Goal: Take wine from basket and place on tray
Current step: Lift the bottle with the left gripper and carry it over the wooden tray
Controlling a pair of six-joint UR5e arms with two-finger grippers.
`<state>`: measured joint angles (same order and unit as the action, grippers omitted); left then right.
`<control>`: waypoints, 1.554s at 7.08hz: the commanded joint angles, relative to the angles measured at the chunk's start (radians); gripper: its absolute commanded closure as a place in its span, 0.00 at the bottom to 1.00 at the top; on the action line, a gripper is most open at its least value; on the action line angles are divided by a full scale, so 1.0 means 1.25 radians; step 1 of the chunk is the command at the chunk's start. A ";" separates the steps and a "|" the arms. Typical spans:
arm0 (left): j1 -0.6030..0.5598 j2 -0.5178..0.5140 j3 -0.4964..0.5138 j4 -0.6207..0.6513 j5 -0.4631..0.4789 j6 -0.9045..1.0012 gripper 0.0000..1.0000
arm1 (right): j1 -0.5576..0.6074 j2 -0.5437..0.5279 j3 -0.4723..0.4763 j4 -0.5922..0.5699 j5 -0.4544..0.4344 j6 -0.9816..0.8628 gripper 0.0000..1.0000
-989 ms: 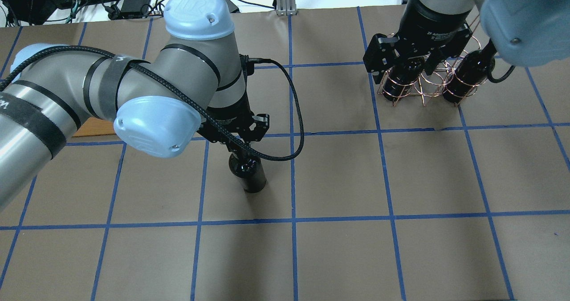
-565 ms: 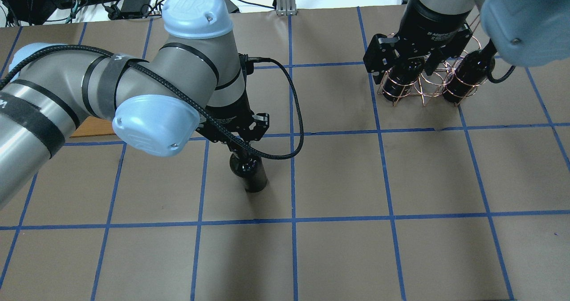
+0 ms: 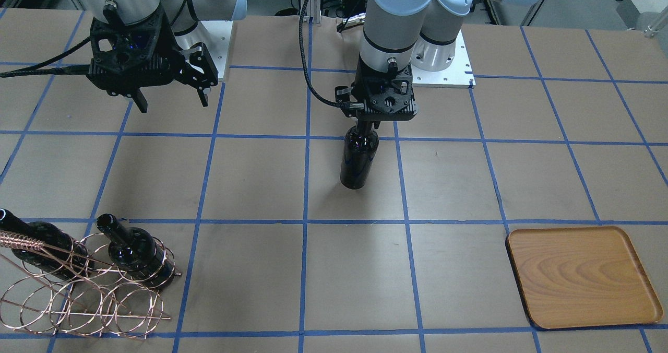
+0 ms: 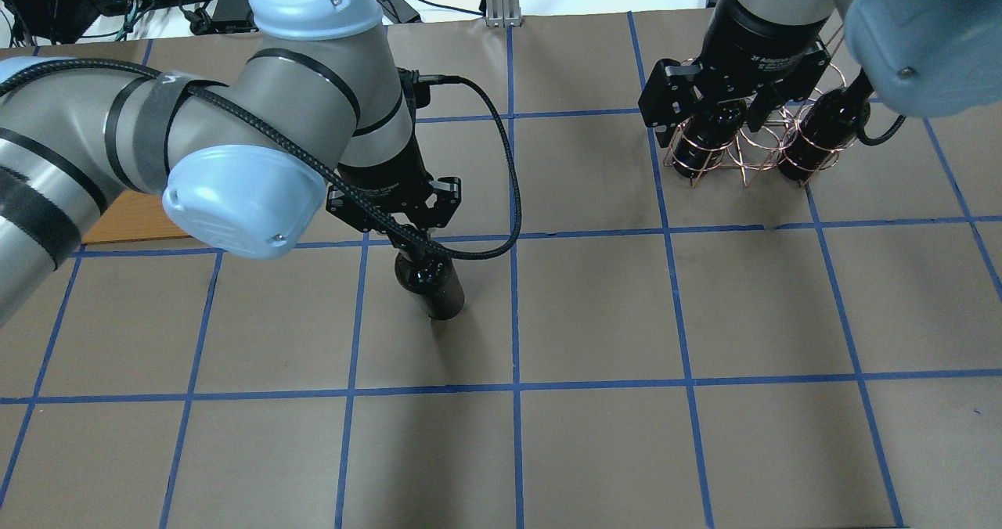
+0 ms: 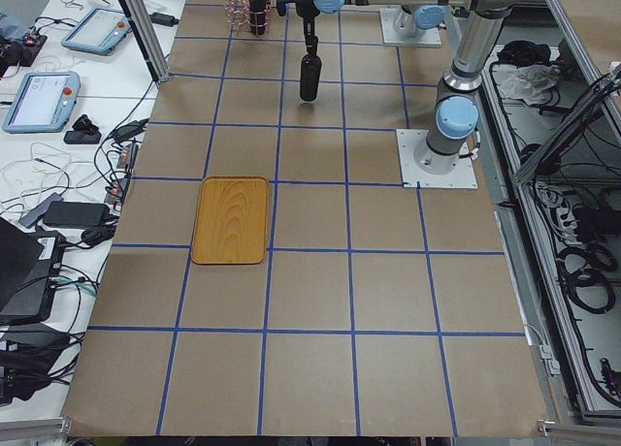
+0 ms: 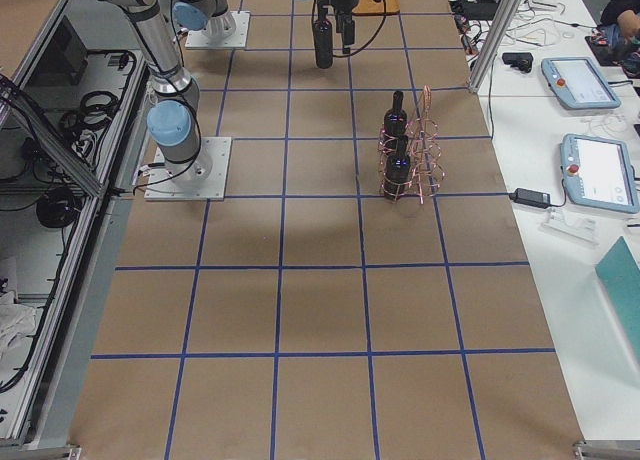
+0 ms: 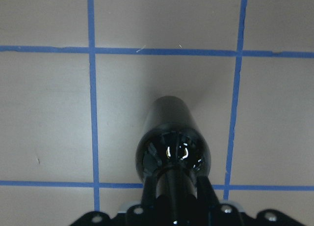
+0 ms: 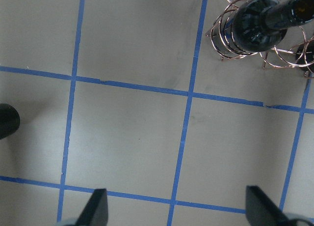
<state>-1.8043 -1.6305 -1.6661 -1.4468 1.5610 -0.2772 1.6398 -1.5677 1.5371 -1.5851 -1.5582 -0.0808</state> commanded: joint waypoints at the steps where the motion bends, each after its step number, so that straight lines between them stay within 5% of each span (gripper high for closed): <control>1: 0.091 0.000 0.097 -0.086 0.000 0.120 0.99 | 0.000 0.000 0.000 -0.003 0.001 0.000 0.00; 6: 0.376 -0.005 0.123 -0.102 0.015 0.457 0.99 | 0.000 0.000 0.000 -0.005 0.001 0.000 0.00; 11: 0.523 -0.165 0.319 -0.086 0.068 0.724 0.99 | 0.000 0.000 0.000 -0.002 0.000 0.001 0.00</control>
<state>-1.1957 -1.7842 -1.3194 -1.5632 1.6456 0.5484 1.6398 -1.5677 1.5371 -1.5912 -1.5584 -0.0810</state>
